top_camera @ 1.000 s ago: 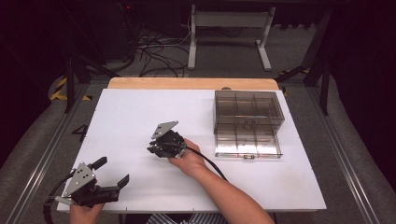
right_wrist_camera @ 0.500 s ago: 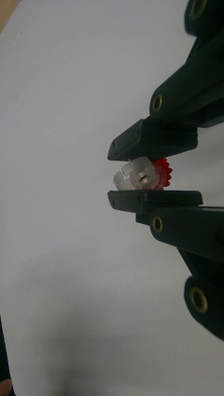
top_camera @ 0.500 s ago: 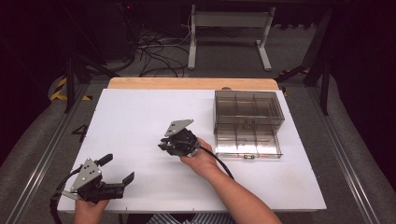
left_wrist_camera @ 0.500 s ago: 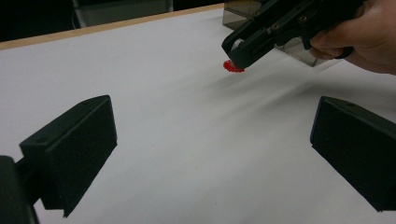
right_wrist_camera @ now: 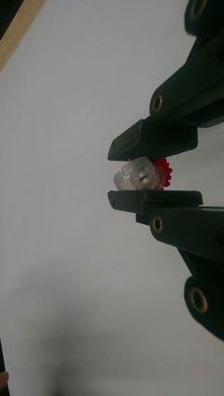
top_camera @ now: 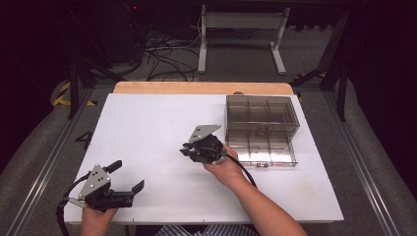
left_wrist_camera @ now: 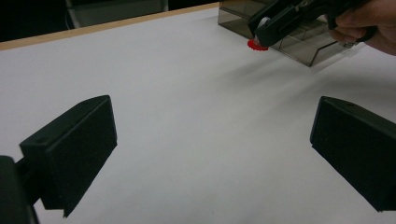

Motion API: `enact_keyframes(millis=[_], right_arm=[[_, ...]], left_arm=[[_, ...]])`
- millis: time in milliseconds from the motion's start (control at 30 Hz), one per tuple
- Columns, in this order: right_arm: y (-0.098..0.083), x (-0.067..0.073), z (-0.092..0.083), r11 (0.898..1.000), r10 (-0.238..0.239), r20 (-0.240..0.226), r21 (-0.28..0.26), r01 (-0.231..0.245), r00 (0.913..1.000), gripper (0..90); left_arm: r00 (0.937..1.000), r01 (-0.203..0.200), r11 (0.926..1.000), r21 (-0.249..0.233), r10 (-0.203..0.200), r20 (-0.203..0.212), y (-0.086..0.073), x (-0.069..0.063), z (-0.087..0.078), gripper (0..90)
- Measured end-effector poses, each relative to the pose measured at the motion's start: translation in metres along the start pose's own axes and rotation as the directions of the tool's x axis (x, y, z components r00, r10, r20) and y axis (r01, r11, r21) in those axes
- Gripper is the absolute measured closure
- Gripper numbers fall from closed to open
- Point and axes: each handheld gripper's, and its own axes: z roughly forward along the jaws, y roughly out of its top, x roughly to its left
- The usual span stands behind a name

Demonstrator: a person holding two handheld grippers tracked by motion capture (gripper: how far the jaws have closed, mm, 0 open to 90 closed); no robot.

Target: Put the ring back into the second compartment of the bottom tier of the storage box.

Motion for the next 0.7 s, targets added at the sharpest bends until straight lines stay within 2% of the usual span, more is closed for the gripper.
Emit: enact_keyframes(millis=[700], right_arm=[[-0.03, -0.02, -0.06, 0.999, 0.034, 0.093, -0.004, -0.034, 0.9951, 75.2]], left_arm=[[1.0, -0.008, 0.9999, 0.009, 0.008, -0.004, -0.001, 0.0, 0.001, 1.4]])
